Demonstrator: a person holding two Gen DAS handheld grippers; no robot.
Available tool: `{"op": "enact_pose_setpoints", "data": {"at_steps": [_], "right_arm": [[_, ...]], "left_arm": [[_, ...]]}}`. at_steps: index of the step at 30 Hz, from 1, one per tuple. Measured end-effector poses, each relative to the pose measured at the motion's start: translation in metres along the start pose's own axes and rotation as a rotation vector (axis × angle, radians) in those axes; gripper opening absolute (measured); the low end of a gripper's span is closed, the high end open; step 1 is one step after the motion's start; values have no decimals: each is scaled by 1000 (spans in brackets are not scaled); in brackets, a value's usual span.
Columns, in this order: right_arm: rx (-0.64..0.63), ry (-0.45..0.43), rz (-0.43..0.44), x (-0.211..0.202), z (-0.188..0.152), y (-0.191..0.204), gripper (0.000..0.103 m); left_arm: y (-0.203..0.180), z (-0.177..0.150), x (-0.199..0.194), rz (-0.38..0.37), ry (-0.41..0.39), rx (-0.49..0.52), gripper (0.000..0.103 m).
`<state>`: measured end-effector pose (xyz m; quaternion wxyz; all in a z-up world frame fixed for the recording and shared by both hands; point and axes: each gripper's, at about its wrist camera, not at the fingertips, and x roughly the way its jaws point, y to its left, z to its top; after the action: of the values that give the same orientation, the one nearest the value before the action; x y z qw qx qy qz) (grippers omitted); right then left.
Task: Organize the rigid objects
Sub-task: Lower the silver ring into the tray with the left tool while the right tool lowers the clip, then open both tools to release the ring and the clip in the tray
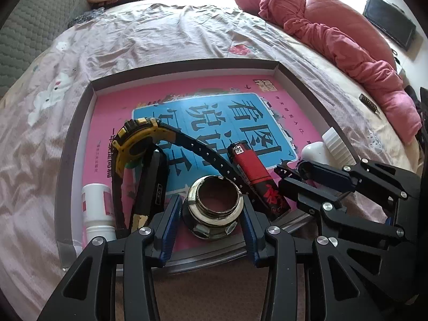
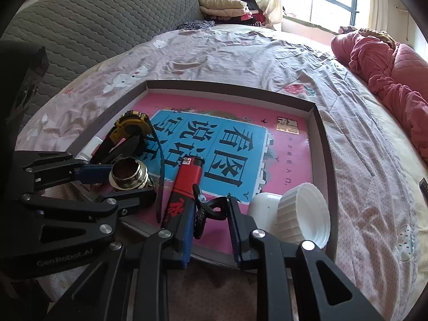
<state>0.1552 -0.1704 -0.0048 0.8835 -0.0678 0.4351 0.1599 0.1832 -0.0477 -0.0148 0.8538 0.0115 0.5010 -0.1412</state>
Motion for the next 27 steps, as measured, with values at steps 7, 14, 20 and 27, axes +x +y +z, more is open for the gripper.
{"op": "enact_pose_setpoints", "data": {"at_steps": [7,14,20,27], "right_arm": [[-3,-12,5,-4,-2,3,24],[10,-24,1,-10,-5,3,25],[51,-76,-7,-26,-14,-1,25],[217,-165,34,-48,-33,-17,33]], "left_arm": [[3,-1,-2,-16,3,-22,44],[4,-3,-4,-4,-5,-23,44],[3,-4,-5,1,-10,-26,44],[4,-5,-6,5,-26,-37,44]]}}
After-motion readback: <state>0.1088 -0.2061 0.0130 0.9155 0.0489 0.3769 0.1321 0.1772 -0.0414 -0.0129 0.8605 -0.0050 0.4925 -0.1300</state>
